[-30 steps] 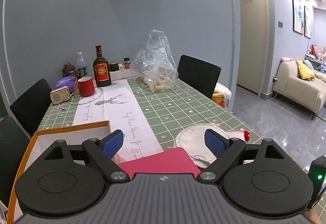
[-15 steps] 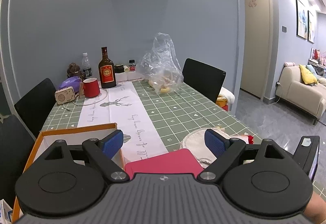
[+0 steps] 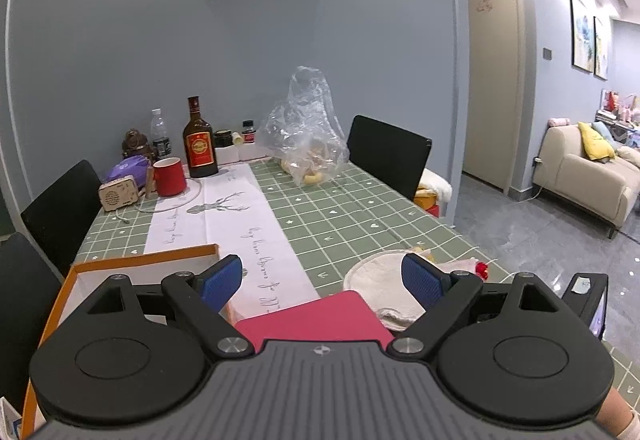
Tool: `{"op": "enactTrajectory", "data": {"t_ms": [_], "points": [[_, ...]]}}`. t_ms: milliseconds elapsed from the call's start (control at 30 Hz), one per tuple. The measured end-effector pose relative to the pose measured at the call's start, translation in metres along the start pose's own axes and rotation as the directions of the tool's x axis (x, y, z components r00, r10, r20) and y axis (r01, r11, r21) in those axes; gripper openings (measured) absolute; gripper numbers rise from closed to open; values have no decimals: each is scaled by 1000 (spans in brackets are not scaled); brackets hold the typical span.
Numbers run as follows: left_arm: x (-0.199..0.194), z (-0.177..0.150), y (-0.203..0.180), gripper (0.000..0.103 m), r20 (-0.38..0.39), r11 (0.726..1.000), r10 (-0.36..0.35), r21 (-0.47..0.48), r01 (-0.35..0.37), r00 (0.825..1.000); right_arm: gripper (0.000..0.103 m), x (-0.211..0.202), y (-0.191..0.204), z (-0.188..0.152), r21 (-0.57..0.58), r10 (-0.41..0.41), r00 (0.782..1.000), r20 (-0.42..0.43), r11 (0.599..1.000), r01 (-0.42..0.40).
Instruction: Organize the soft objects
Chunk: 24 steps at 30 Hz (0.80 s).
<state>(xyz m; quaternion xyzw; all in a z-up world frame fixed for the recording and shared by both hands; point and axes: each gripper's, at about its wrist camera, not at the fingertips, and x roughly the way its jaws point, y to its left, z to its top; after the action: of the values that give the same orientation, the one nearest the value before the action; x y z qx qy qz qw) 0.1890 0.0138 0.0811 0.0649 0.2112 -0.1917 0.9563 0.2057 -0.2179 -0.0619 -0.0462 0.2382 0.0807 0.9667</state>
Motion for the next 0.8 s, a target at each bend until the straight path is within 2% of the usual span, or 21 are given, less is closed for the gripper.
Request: {"op": "enactTrajectory", "data": {"t_ms": [33,67,133,267,367,433,500,567,667,800], "points": [[0,0,0,103,0,1000,0,-3,0,1000,25,-1,-3,-1,14,17,1000,-4,1000,-17],[0,0,-1,103,2,1000,1,-4,-1,1000,8,-2,-4,-1,19,14,1000,-6,1000,-13],[-1,0,-1,103,3,1000,2,-2,-2,1000,4,-6,-3,-3,11,-30,1000,10,999,30],[-1,-1,-2,103,-8,1000,0,-6,0,1000,4,-26,-5,2,45,-41,996,85,998,37],[-1,0,-2,103,-9,1000,-1,-5,1,1000,4,-57,-11,4,108,-31,988,150,994,15],[-1,1,-1,103,-10,1000,-2,-8,2,1000,4,-81,-16,-1,152,-10,987,159,988,-15],[-1,1,-1,103,-10,1000,-4,-12,4,1000,4,-97,-19,-8,185,-4,994,108,983,-16],[-2,2,-1,103,-10,1000,-4,-14,4,1000,4,-108,-27,-18,253,23,1000,19,967,-27],[-3,2,-1,103,-8,1000,-11,-13,11,1000,4,-120,-37,-35,343,97,994,-49,936,-74],[-5,1,-2,103,3,1000,-18,-1,18,1000,5,-124,-33,-47,352,153,983,-106,930,-107]]}}
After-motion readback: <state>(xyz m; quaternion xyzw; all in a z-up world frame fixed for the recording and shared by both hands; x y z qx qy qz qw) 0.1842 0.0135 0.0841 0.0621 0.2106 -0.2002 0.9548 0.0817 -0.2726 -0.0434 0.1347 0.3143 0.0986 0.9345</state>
